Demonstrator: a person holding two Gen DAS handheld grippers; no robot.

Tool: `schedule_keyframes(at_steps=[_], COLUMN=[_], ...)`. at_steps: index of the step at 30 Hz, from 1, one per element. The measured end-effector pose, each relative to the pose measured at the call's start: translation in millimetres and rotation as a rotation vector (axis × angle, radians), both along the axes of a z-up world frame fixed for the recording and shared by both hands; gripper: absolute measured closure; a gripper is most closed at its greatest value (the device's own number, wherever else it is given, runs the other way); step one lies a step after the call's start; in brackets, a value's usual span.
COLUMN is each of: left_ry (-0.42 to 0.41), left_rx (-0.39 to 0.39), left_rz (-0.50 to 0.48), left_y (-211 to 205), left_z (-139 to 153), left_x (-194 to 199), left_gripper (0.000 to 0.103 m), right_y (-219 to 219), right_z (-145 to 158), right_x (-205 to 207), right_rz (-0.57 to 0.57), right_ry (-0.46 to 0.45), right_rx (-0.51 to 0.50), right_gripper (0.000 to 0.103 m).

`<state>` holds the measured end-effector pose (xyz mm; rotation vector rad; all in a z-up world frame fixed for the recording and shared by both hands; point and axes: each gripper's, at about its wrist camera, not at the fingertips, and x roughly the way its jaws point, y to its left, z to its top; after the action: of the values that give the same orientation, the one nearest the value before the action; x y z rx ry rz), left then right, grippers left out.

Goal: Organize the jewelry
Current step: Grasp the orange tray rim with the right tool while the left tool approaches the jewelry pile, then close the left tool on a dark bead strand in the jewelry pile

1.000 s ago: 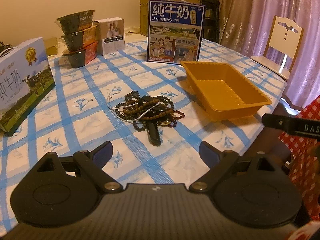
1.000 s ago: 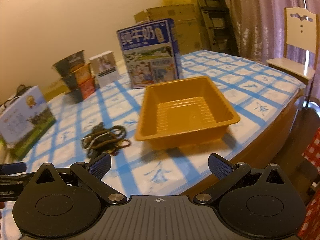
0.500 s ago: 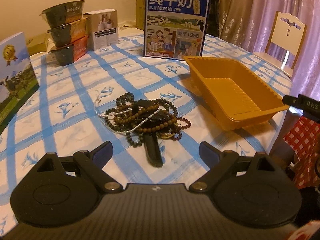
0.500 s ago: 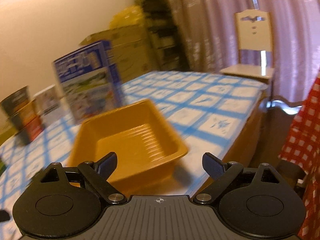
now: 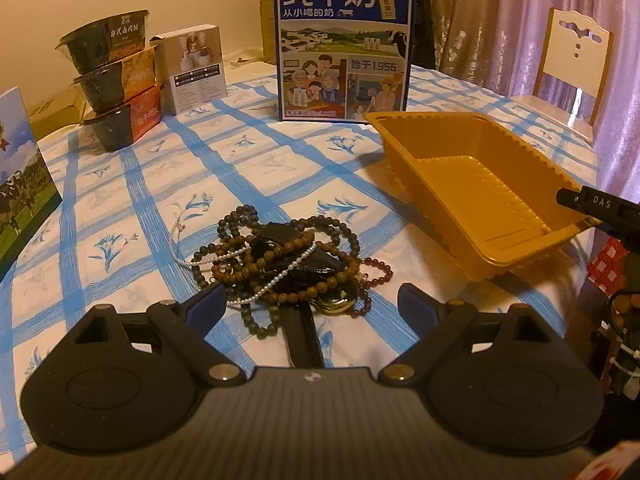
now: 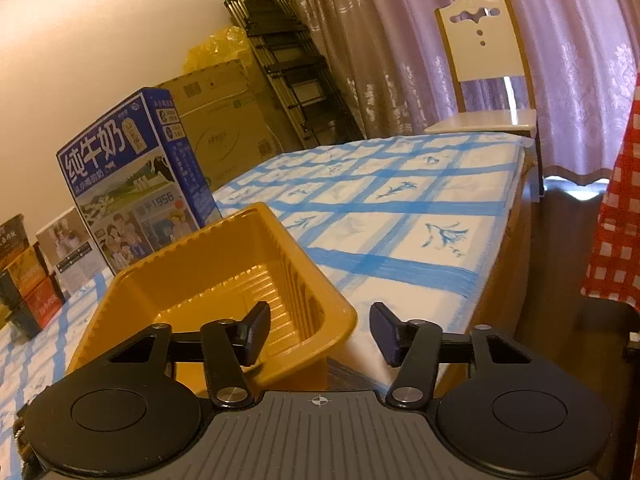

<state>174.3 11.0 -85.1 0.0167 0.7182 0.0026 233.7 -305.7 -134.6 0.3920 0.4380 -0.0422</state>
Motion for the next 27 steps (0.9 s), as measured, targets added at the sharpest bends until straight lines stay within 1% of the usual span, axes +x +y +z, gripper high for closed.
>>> schedule_keyframes(at_steps=[4, 7, 8, 9, 13, 16, 19, 23, 24, 27], left_ry=[-0.002, -0.001, 0.000, 0.001, 0.002, 0.001, 0.002, -0.009, -0.010, -0.008], left_rx=[-0.005, -0.005, -0.003, 0.000, -0.004, 0.001, -0.002, 0.009, 0.011, 0.017], left_rz=[0.002, -0.001, -0.003, -0.006, -0.012, -0.015, -0.005, -0.008, -0.012, -0.029], left_y=[1, 1, 0, -1, -3, -2, 3, 11, 12, 17], left_z=[-3, -3, -4, -5, -7, -9, -10, -9, -9, -9], left_x=[4, 5, 5, 6, 5, 4, 1, -2, -2, 1], left_gripper=[0.012, 0.012, 0.012, 0.012, 0.012, 0.014, 0.016, 0.022, 0.027, 0.035], right_y=[1, 2, 2, 2, 4, 5, 9, 15, 16, 18], right_z=[-4, -8, -8, -8, -4, -1, 6, 16, 18, 23], right_x=[10, 15, 15, 14, 8, 3, -5, -16, -18, -23], right_rz=[0.015, 0.020, 0.025, 0.027, 0.028, 0.021, 0.021, 0.033, 0.038, 0.052], right_ry=[-0.018, -0.018, -0.019, -0.024, -0.038, -0.038, -0.042, -0.031, -0.032, -0.044], right_rx=[0.010, 0.012, 0.015, 0.022, -0.003, 0.001, -0.022, -0.045, -0.047, -0.056], right_gripper=[0.060, 0.074, 0.081, 0.084, 0.087, 0.091, 0.093, 0.097, 0.097, 0.097])
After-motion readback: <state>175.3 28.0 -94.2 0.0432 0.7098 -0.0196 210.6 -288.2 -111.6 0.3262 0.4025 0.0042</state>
